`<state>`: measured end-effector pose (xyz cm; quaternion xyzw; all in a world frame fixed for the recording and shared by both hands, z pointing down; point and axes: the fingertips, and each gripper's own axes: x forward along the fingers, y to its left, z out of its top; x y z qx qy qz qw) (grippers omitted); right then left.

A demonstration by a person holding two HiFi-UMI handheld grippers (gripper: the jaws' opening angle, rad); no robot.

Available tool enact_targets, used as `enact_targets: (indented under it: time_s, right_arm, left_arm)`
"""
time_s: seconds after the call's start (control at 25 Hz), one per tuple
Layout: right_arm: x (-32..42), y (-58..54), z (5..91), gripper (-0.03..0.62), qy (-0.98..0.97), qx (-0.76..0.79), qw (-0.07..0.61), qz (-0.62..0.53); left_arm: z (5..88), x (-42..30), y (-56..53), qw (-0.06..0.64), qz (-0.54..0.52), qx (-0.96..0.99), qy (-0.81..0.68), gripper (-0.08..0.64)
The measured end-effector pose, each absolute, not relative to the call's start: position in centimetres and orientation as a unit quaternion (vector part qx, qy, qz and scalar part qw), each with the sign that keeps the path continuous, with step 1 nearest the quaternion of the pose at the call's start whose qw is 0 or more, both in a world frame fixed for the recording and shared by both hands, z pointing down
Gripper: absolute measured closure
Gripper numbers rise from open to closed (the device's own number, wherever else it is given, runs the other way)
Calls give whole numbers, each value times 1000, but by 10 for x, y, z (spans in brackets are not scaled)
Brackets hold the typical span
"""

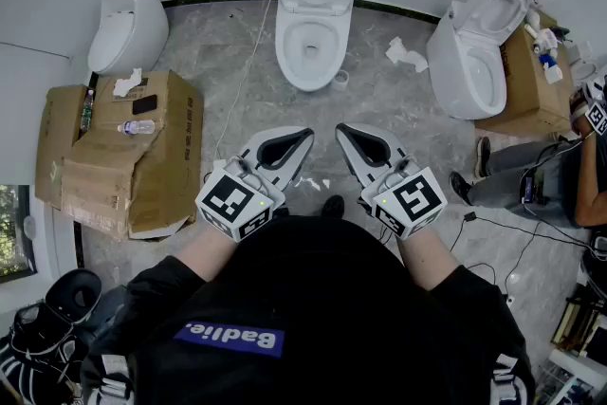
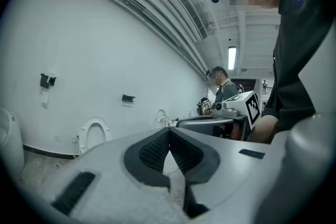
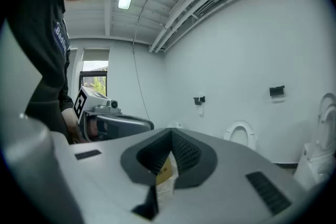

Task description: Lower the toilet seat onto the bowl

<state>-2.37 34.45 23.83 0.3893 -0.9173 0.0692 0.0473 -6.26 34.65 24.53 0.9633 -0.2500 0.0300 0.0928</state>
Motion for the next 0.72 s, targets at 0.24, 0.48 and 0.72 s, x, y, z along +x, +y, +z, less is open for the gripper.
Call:
enact_targets:
  time_s: [0.24,0.48,0.72]
  right_arm:
    - [-30,348,239,566,-918,387,47,72]
    - [-30,348,240,566,-918,388,46,76]
    - [-20,349,243,565,-910,405,43,79]
  left_arm:
    - [246,-68,350,93,32,963,-249,543]
    - [246,-67,350,93,31,963,-250,542]
    - [249,-67,349,97,28,962,-253,543]
